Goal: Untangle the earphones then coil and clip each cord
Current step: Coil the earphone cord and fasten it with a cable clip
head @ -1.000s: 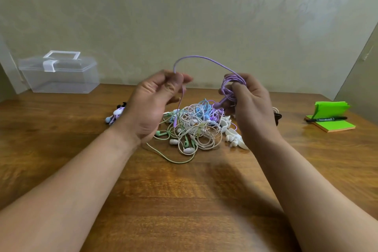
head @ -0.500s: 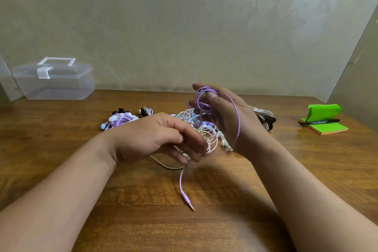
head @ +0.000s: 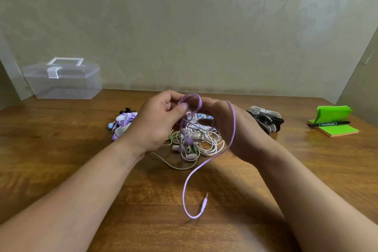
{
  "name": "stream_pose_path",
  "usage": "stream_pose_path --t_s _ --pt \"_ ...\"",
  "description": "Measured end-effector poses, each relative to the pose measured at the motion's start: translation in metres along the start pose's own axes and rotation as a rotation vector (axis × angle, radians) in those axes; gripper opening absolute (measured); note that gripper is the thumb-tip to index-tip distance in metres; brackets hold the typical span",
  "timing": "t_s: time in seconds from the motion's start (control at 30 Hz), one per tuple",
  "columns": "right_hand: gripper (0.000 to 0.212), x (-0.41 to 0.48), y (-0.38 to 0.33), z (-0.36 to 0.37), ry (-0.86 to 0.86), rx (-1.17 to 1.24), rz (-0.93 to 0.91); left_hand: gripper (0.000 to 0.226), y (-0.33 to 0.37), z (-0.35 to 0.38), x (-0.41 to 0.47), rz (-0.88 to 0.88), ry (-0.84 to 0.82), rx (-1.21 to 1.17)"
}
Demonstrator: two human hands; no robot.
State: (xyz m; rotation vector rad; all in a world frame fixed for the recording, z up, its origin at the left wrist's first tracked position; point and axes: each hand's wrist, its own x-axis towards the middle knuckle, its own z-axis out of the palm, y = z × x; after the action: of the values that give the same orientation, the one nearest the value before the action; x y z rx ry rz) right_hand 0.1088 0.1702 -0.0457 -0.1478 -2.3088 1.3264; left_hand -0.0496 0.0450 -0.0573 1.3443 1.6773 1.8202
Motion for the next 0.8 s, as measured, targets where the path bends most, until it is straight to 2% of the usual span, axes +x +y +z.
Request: stream_pose_path --t_s 0.07,0.13,0.2,0.27,0.43,0.5,0.57,0.6,0.63,0.67,0.7,0.8 --pt "0.037 0.003 0.004 -0.002 0.052 -0.051 -0.004 0.010 0.001 -0.004 0.000 -0.096 0.109 -0.088" --pt "0.039 0.004 0.003 -0.005 0.152 0.226 0.037 0.015 0.001 -0.010 0.003 -0.204 0.194 -0.214" --pt "0.050 0.004 0.000 -0.009 0.115 0.570 0.045 0.016 0.001 -0.015 0.004 -0.255 0.220 -0.321" --pt "0.048 0.001 -0.005 -0.008 -0.009 0.606 0.027 0.020 0.003 -0.014 0.003 -0.276 0.196 -0.351" --pt "0.039 -0.007 -0.003 0.001 -0.227 0.353 0.121 0.021 0.005 -0.009 0.003 -0.268 0.219 -0.365" --pt "0.031 -0.012 -0.006 -0.002 -0.373 0.354 0.150 0.021 0.004 -0.011 0.004 -0.227 0.226 -0.327" --pt "0.016 -0.016 -0.010 -0.009 -0.607 0.386 0.137 0.022 0.001 -0.013 0.004 -0.177 0.207 -0.207" --pt "0.018 -0.018 -0.011 -0.013 -0.747 0.419 0.125 0.021 0.001 -0.012 0.003 -0.148 0.191 -0.144" --pt "0.029 -0.020 -0.011 -0.015 -0.846 0.452 0.126 0.020 0.002 -0.011 0.003 -0.110 0.174 -0.104" --pt "0.039 -0.021 -0.011 -0.017 -0.870 0.470 0.149 0.018 0.002 -0.009 0.003 -0.069 0.162 -0.091" --pt "0.043 -0.021 -0.011 -0.017 -0.807 0.455 0.197 0.016 0.003 -0.007 0.002 -0.035 0.153 -0.095" --pt "0.039 -0.016 -0.008 -0.005 -0.424 0.260 0.281 0.015 0.006 -0.002 0.001 0.015 0.143 -0.091"
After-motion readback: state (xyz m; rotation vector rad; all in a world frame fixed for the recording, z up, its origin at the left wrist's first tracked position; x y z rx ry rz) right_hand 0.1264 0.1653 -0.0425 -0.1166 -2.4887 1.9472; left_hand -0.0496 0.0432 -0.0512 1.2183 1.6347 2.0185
